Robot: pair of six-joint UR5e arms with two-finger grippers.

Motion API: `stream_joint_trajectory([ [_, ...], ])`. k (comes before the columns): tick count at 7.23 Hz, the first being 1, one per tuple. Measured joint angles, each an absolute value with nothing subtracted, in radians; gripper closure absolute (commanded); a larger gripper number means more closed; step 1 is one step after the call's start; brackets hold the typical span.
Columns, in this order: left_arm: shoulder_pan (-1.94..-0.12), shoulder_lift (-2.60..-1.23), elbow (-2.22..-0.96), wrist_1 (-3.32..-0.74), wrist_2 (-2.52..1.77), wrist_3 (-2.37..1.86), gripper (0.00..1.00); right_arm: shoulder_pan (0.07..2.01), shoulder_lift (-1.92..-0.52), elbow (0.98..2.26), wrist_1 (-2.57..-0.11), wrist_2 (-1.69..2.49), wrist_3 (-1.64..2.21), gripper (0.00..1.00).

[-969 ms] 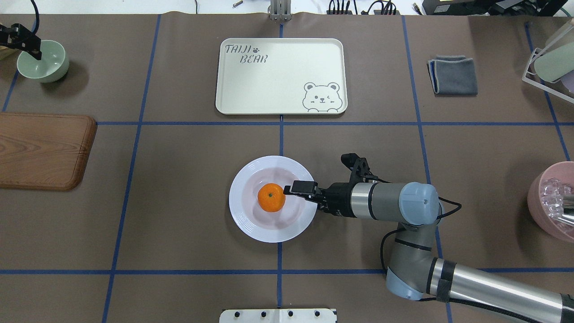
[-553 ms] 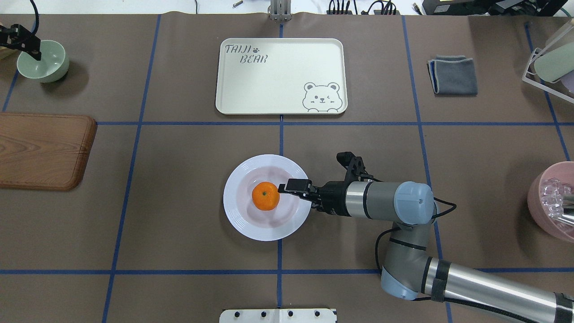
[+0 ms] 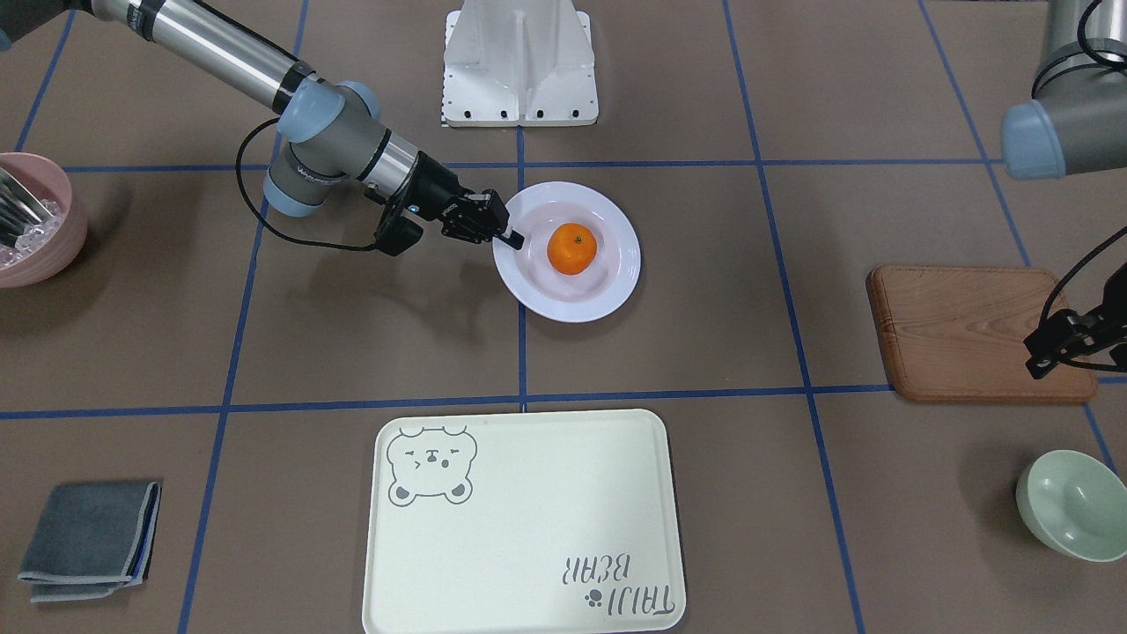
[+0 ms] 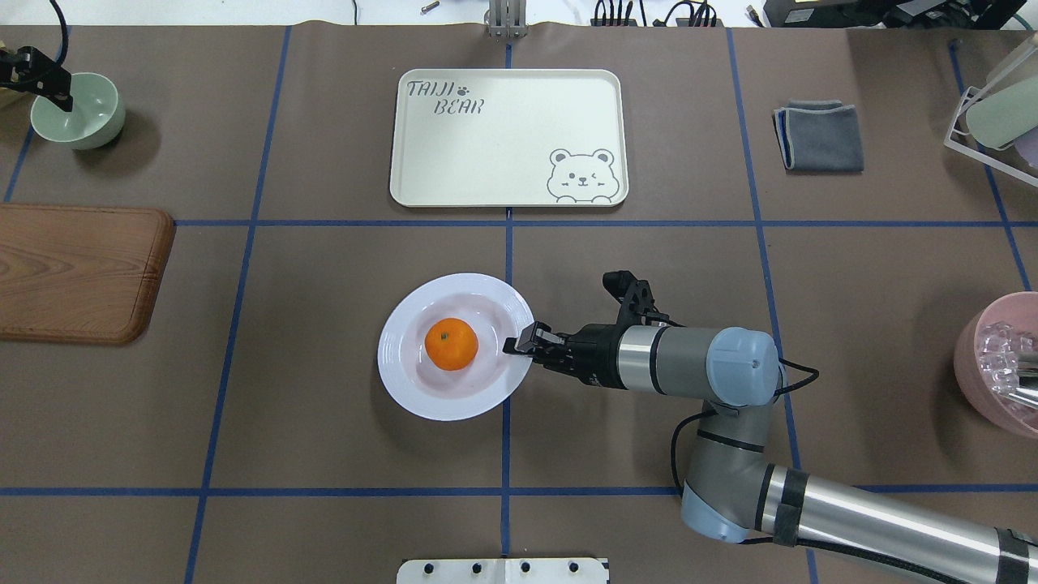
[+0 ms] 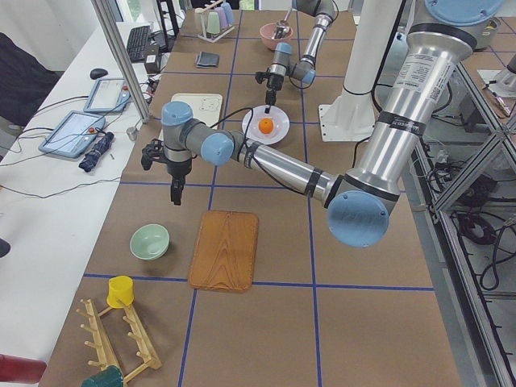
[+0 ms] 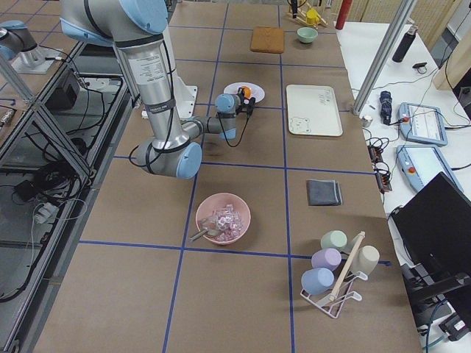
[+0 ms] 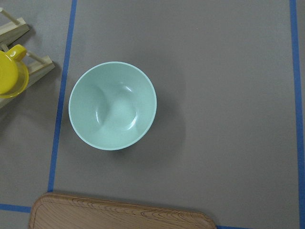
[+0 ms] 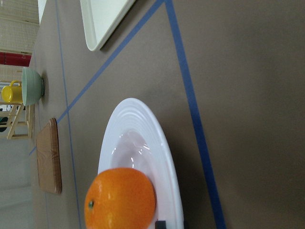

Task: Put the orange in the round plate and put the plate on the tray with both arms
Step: 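Slide the plate with the right gripper onto the cream bear tray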

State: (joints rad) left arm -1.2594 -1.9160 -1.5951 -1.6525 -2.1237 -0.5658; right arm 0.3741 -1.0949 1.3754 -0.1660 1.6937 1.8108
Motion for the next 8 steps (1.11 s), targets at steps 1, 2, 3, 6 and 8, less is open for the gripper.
stream_joint_trajectory([
  [1,-1.259,-1.913,-1.595,-1.657,-2.123,-0.566,0.02,0.374,-1.089,1.380,-0.164,1.688,1.834,1.00],
  [2,-1.259,-1.908,-1.594,-1.659,-2.123,-0.566,0.02,0.374,-1.079,1.390,-0.163,1.673,1.866,1.00],
  [3,-1.259,-1.900,-1.594,-1.667,-2.117,-0.566,0.02,0.374,-1.070,1.401,-0.163,1.650,1.885,1.00],
  [6,-1.258,-1.892,-1.592,-1.686,-2.091,-0.573,0.02,0.395,-1.023,1.407,-0.228,1.478,1.895,1.00],
  [8,-1.258,-1.895,-1.591,-1.687,-2.089,-0.575,0.02,0.476,-0.949,1.390,-0.414,1.438,1.918,1.00],
])
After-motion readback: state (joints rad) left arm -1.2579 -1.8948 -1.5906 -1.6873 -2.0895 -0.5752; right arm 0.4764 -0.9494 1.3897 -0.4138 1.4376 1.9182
